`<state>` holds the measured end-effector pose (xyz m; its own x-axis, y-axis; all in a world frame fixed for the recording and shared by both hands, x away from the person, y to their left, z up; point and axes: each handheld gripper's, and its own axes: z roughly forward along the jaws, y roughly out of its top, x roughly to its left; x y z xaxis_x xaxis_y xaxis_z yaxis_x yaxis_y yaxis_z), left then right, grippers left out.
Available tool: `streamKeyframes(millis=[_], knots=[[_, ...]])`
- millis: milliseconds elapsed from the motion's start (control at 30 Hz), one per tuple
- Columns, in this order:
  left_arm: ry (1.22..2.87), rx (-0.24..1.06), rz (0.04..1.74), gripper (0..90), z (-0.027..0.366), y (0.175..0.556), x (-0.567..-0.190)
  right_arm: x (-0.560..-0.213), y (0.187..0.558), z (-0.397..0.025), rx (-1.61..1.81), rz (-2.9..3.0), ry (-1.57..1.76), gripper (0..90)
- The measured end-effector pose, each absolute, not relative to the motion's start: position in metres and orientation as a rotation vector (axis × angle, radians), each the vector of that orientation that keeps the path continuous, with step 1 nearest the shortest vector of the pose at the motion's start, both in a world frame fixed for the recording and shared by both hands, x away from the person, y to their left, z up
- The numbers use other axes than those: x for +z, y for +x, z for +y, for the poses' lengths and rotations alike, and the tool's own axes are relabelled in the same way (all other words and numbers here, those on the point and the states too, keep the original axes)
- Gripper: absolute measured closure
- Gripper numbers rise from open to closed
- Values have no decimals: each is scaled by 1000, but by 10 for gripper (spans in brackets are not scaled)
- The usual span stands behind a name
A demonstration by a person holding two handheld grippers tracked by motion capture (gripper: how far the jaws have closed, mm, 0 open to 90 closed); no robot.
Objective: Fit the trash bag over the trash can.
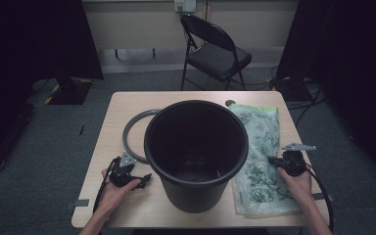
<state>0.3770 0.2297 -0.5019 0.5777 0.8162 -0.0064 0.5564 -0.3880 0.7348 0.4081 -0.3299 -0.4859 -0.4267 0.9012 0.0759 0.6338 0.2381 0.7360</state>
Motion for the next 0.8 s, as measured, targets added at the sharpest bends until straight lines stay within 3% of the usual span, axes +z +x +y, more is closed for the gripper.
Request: streamKeyframes(millis=[300,500,533,600,667,800], knots=[[2086,347,1090,167,234,380,-495,-468,415,-317,1129,2137,1372,900],[2012,350,1070,188,235,379,-479,-451,417,-308,1235,2107,1351,900],[2015,342,1061,205,236,379,-474,-448,417,-307,1254,2099,1342,900],[1973,314,1036,362,238,378,-464,-441,415,-304,1286,2081,1326,900],[1917,327,1044,306,240,379,-451,-433,412,-300,1301,2072,1306,900],[1870,350,990,300,239,382,-427,-418,408,-294,1365,2050,1267,900]])
